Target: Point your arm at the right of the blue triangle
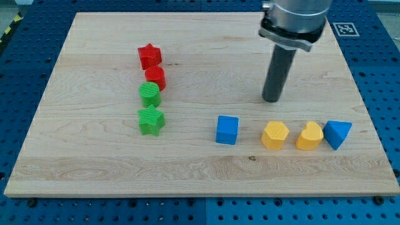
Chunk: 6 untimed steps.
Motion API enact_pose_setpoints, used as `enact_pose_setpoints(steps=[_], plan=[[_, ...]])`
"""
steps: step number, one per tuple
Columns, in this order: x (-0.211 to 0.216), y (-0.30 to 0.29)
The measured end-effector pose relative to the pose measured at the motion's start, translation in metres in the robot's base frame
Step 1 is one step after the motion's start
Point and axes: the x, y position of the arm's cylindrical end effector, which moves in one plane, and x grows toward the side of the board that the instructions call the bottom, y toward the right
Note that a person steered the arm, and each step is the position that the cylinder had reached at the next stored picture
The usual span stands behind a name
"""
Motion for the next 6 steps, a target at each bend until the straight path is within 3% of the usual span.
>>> enact_pose_setpoints(steps=[2, 3, 4, 6], plan=[[0.0, 0.081], [0.025, 0.118], [0.072, 0.136], [0.104, 0.136]])
